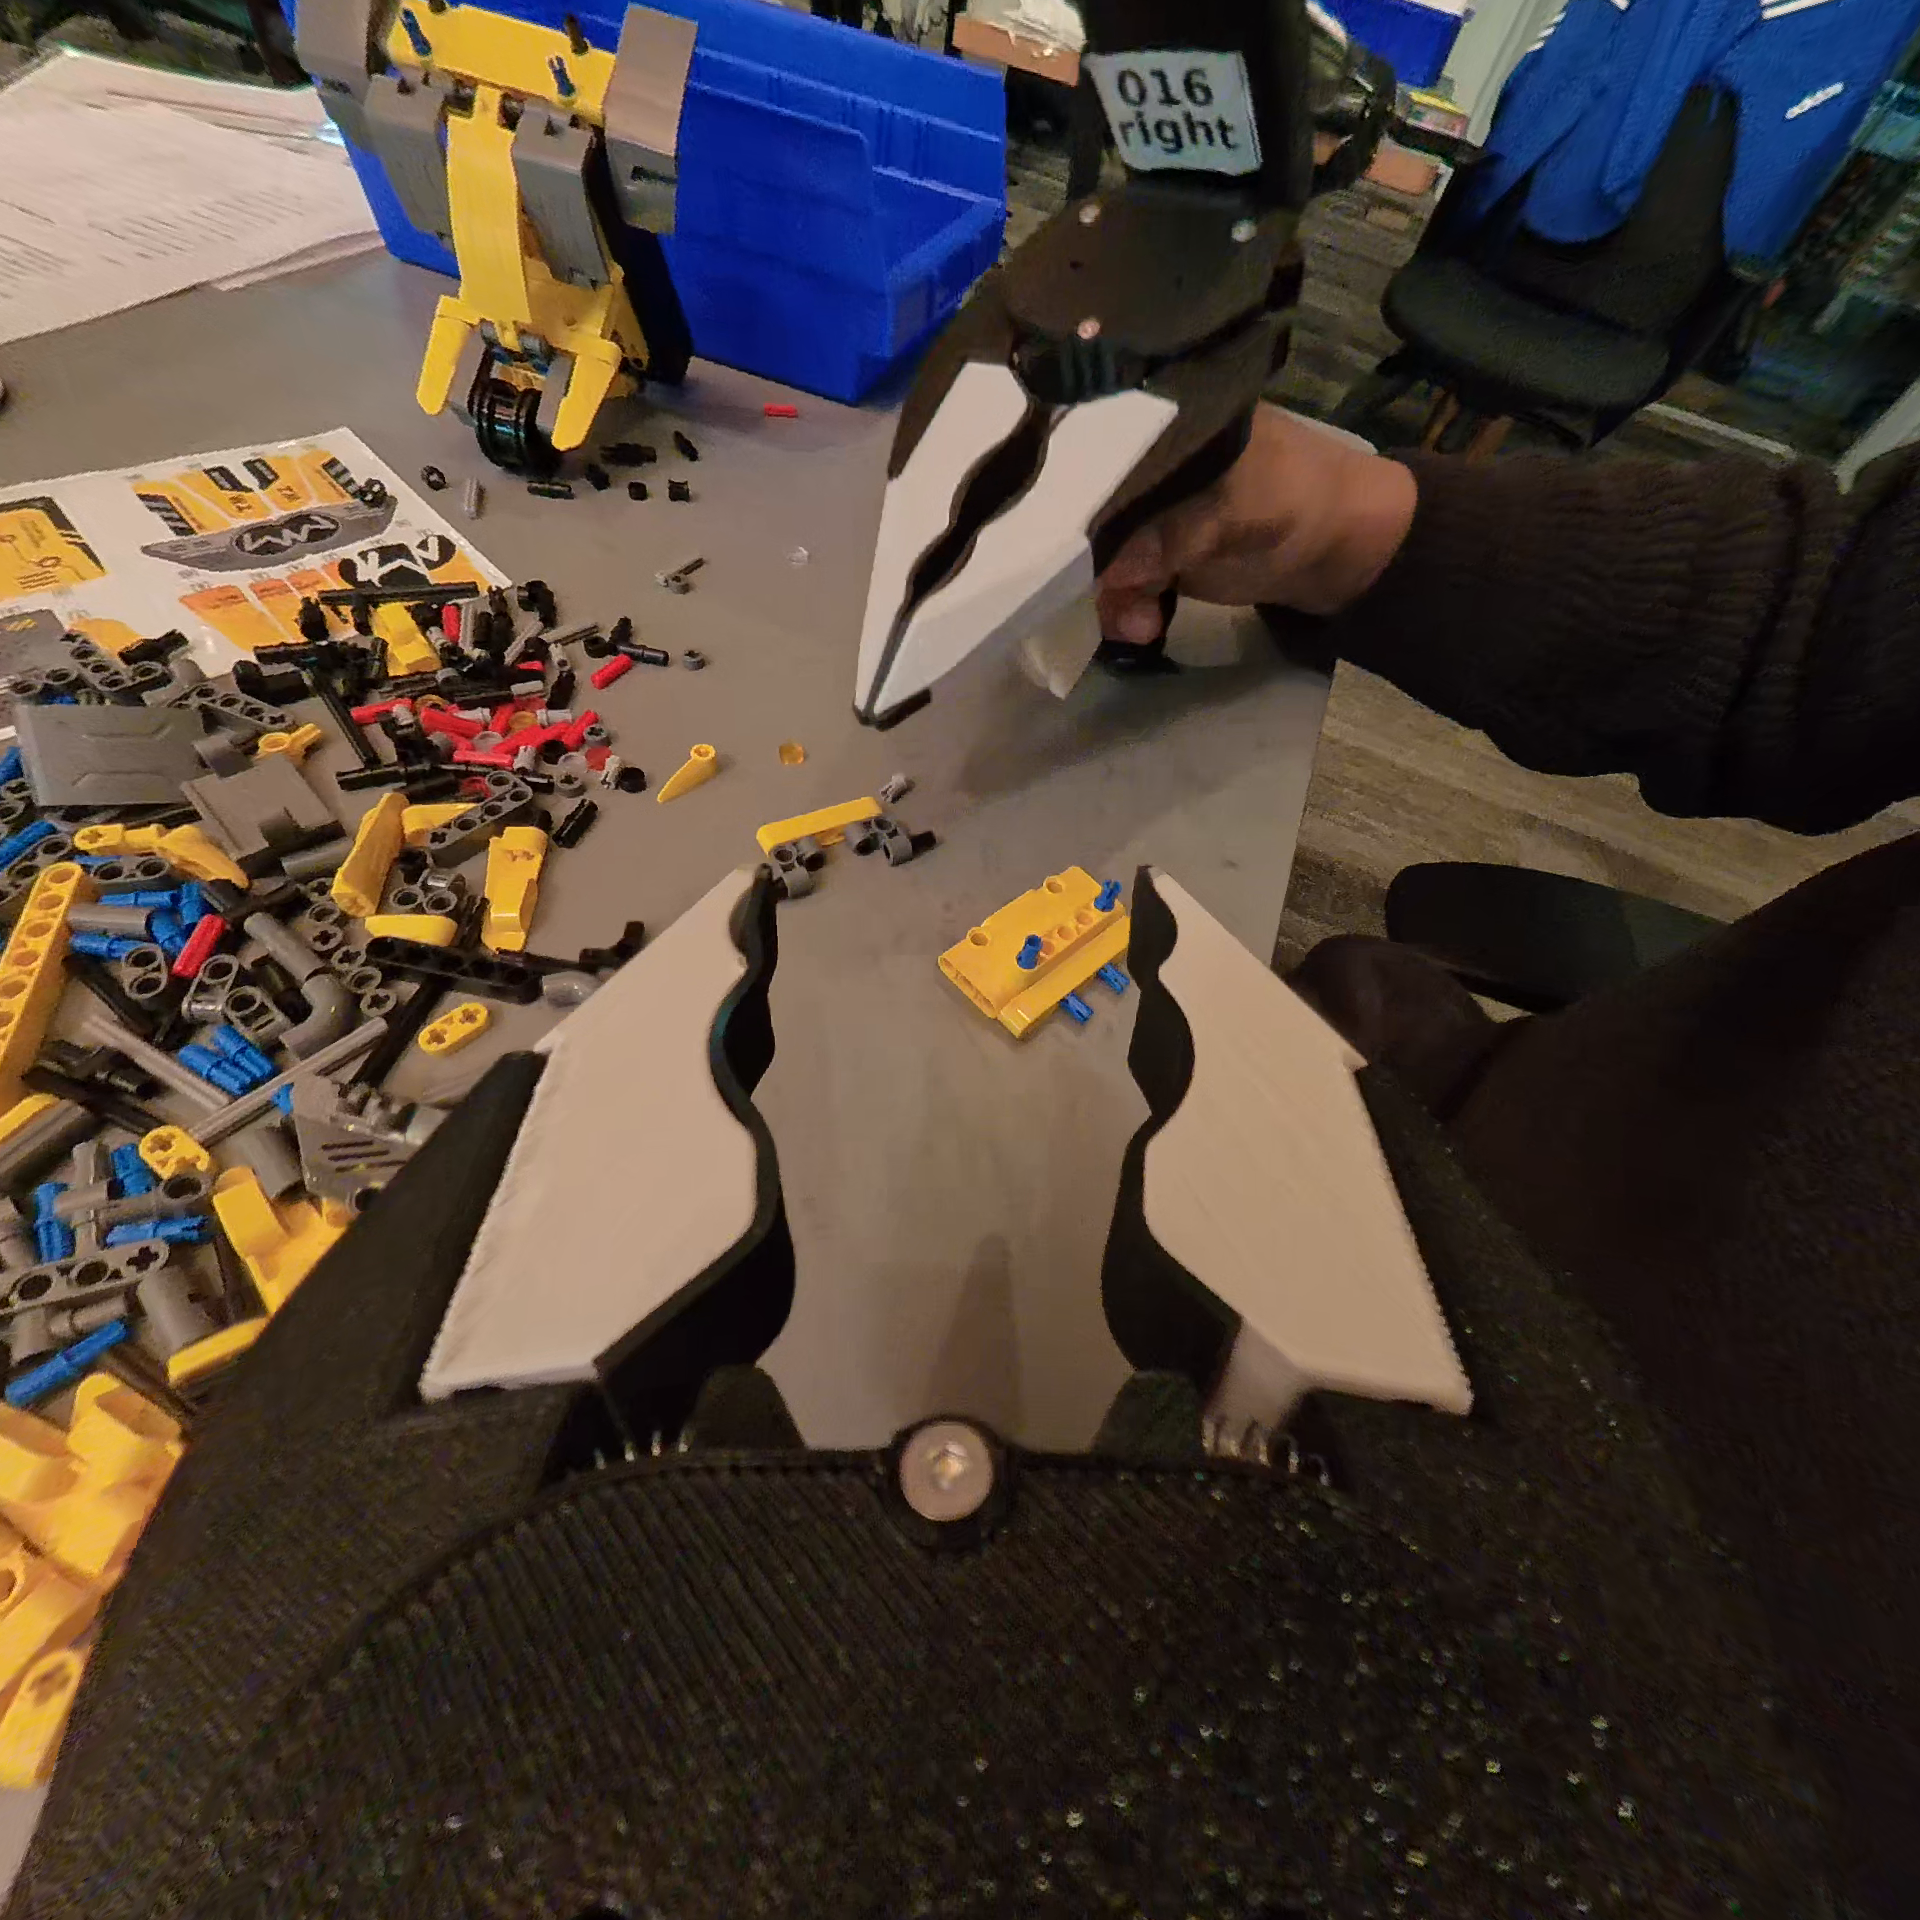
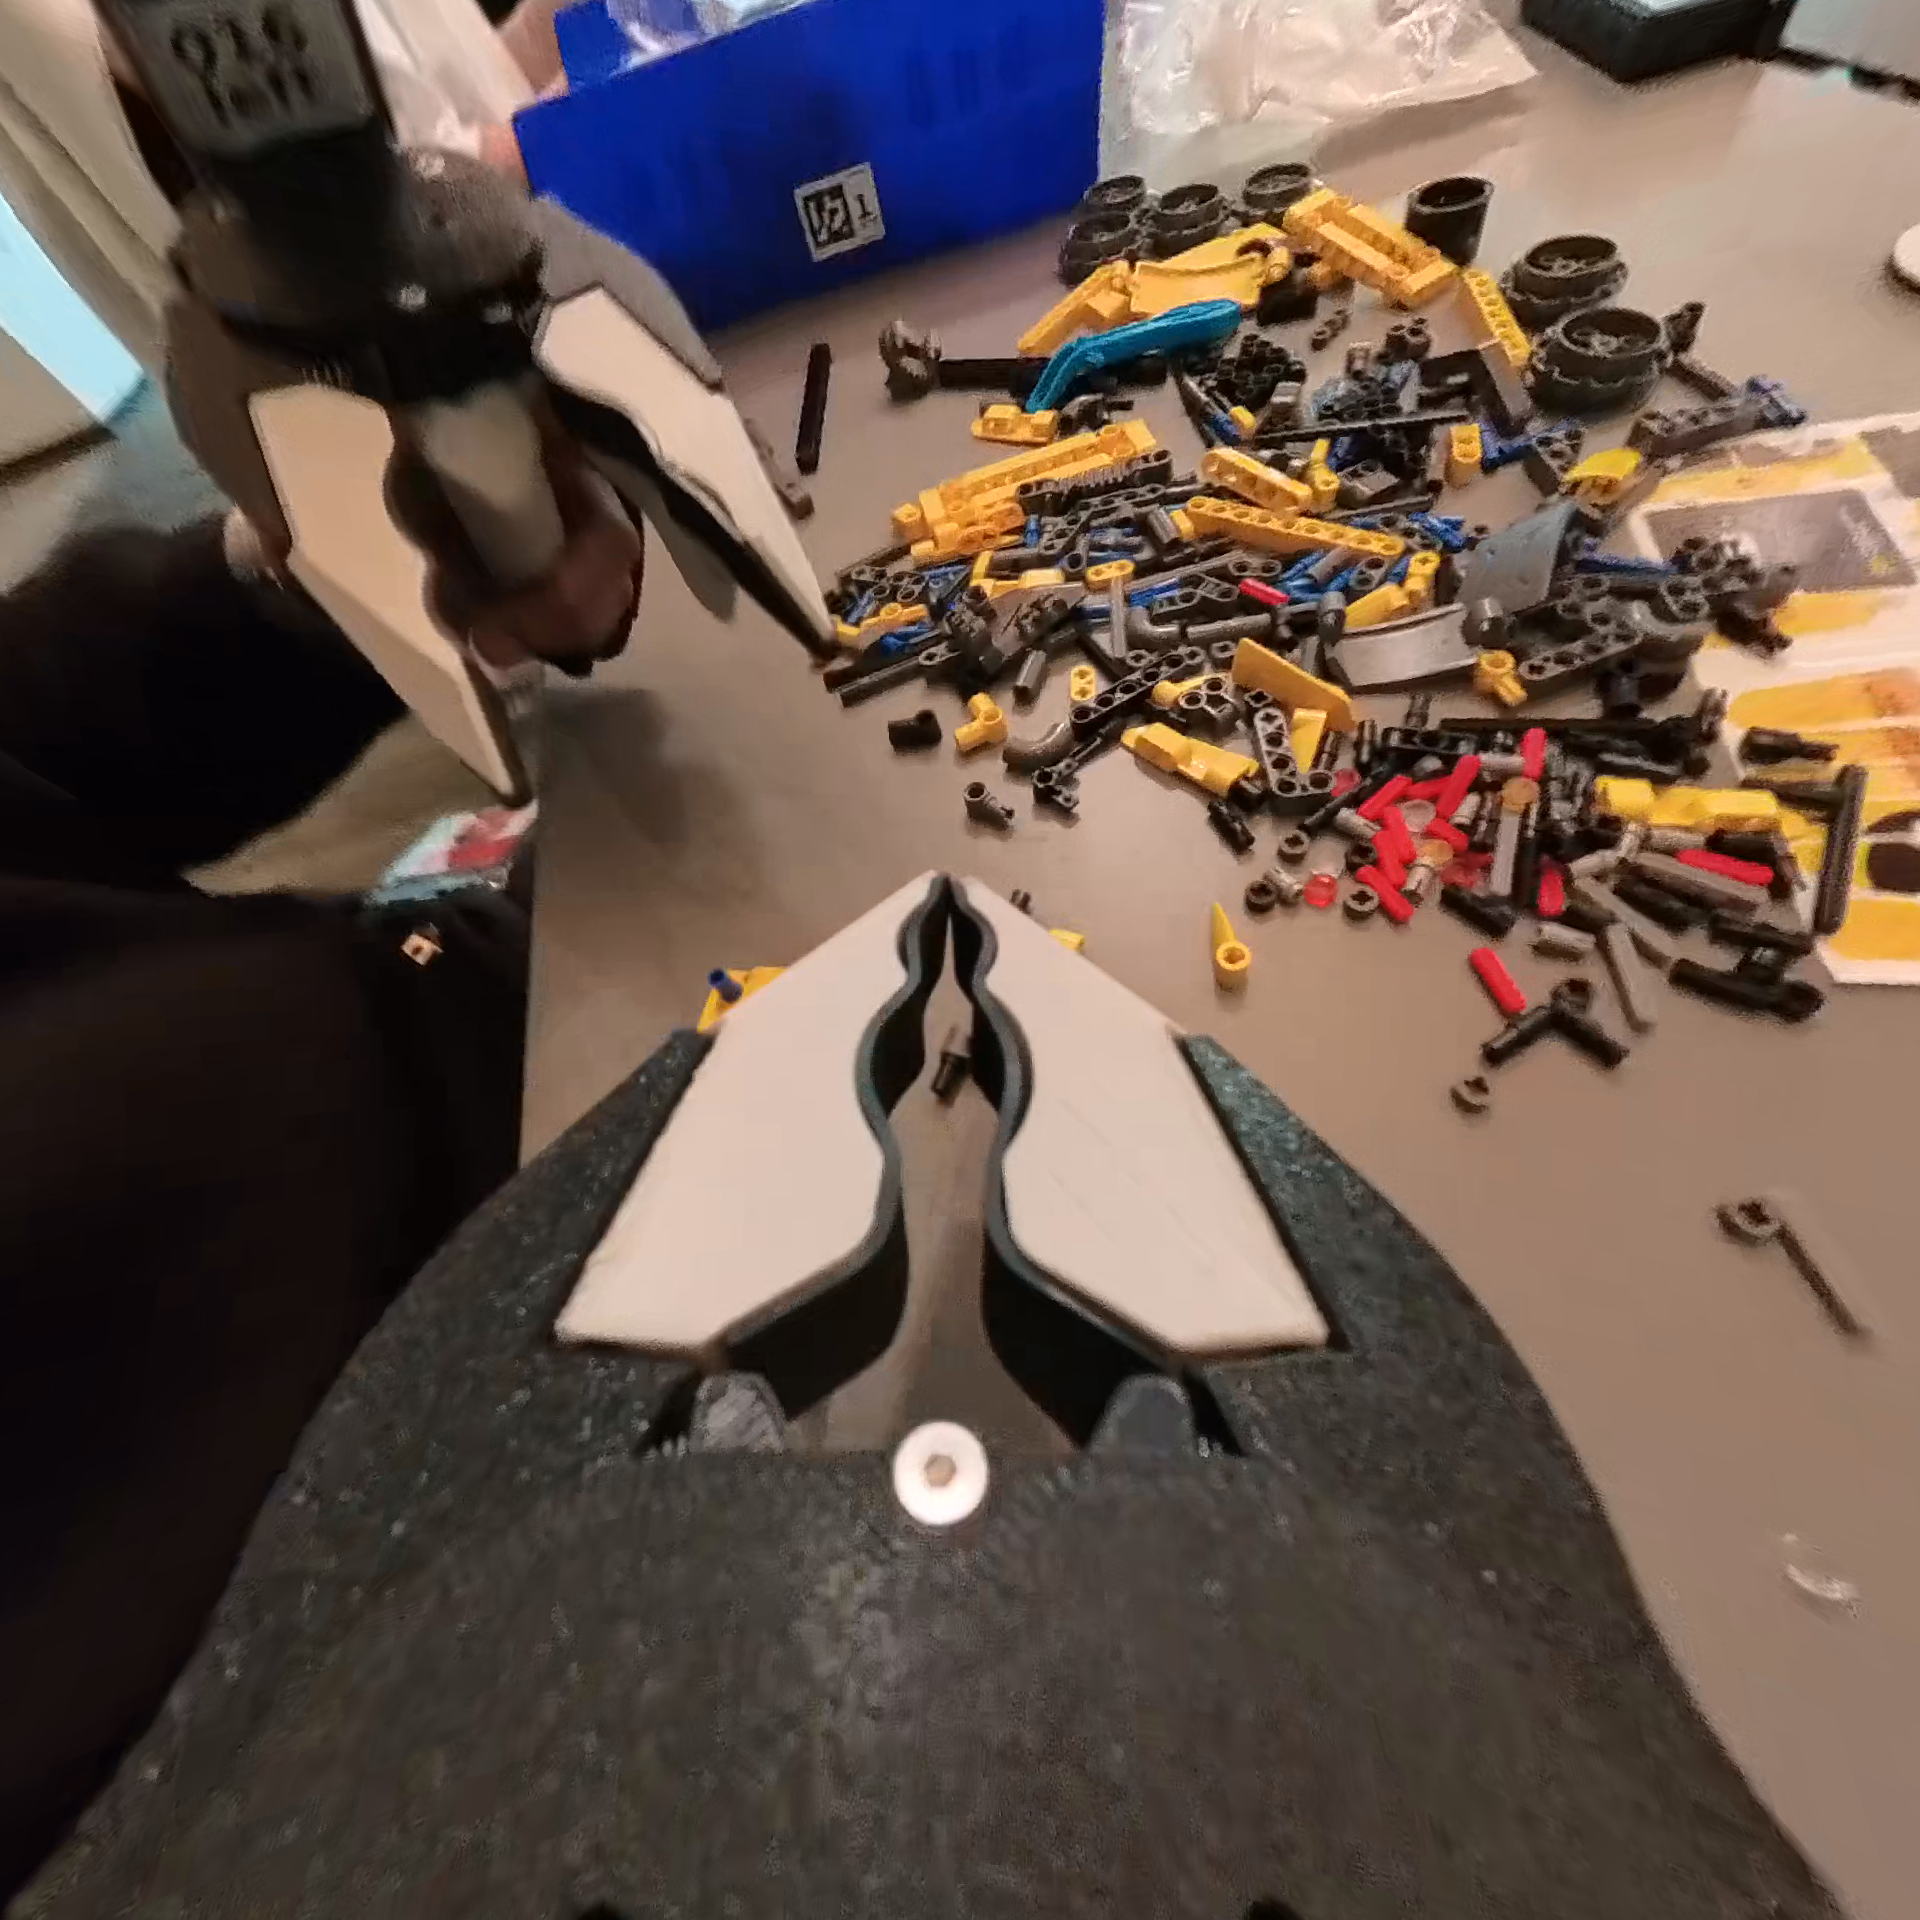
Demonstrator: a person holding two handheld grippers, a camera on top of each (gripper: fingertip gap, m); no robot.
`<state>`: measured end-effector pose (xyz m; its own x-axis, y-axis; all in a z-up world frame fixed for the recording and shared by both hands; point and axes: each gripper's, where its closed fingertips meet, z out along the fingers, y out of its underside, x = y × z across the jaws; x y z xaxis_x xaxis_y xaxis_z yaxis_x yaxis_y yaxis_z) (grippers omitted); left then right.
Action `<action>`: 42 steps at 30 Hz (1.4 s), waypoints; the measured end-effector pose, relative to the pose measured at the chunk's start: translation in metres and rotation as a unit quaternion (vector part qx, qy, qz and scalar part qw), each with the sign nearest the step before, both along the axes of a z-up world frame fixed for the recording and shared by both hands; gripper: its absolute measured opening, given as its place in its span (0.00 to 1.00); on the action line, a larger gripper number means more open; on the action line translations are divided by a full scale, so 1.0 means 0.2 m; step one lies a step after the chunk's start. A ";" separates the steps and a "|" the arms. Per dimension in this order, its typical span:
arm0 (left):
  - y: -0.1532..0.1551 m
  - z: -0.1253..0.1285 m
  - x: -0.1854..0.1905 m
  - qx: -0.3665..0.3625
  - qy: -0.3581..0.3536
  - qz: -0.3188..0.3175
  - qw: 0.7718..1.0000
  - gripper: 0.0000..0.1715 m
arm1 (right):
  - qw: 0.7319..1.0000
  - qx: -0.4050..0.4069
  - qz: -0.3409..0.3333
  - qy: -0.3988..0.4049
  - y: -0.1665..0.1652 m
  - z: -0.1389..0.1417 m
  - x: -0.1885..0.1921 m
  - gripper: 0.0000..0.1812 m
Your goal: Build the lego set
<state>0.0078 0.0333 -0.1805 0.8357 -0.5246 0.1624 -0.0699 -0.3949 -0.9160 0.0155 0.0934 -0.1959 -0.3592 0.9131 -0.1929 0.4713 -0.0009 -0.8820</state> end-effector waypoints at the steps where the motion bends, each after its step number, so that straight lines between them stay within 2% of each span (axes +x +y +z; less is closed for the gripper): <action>1: 0.01 0.00 0.00 -0.001 0.003 -0.001 1.000 0.39 | 1.000 -0.017 -0.007 -0.007 0.01 0.00 0.00 0.00; 3: 0.03 -0.01 0.00 -0.001 0.013 0.000 1.000 0.39 | 0.999 -0.018 -0.019 -0.018 0.03 -0.01 0.00 0.01; 5: 0.05 -0.02 0.00 -0.002 0.022 0.001 1.000 0.38 | 0.998 0.026 -0.046 -0.035 0.05 -0.05 0.00 0.13; 7: 0.06 -0.03 0.00 -0.004 0.025 -0.001 1.000 0.38 | 0.993 0.070 -0.070 -0.058 0.06 -0.10 0.00 0.18; 11: 0.07 -0.03 -0.01 -0.001 0.024 -0.002 1.000 0.38 | 0.987 0.074 -0.102 -0.099 0.06 -0.17 -0.02 0.18; 15: 0.06 -0.01 -0.02 0.009 0.022 -0.002 1.000 0.39 | 0.975 0.120 -0.117 -0.146 0.11 -0.27 -0.03 0.04; 17: 0.04 -0.02 -0.02 0.011 0.024 -0.014 1.000 0.41 | 0.975 0.122 -0.103 -0.152 0.09 -0.26 -0.03 0.04; 19: 0.02 -0.01 -0.04 0.021 0.034 -0.010 0.999 0.45 | 0.985 0.069 -0.082 -0.136 0.02 -0.21 -0.05 0.04; 22: 0.00 0.03 -0.03 0.048 0.029 -0.018 0.998 0.48 | 0.989 -0.113 -0.020 -0.097 -0.14 -0.03 -0.06 0.03; 25: -0.04 0.12 0.02 0.086 -0.002 -0.047 0.995 0.42 | 0.947 -0.298 0.069 -0.102 -0.29 0.15 -0.02 0.04; 27: -0.08 0.18 0.06 0.112 -0.020 -0.069 0.991 0.35 | 0.913 -0.375 0.121 -0.110 -0.37 0.23 0.03 0.04; 31: -0.13 0.23 0.14 0.132 -0.028 -0.107 0.985 0.24 | 0.871 -0.435 0.180 -0.140 -0.49 0.25 0.10 0.04; 33: -0.15 0.22 0.17 0.129 -0.025 -0.129 0.983 0.14 | 0.857 -0.457 0.195 -0.141 -0.51 0.27 0.11 0.04; 39: -0.18 0.23 0.23 0.124 -0.066 -0.161 0.977 0.05 | 0.836 -0.490 0.209 -0.132 -0.51 0.29 0.15 0.04; 42: -0.14 0.22 0.22 0.104 -0.105 -0.142 0.979 0.04 | 0.846 -0.493 0.172 -0.108 -0.44 0.29 0.12 0.05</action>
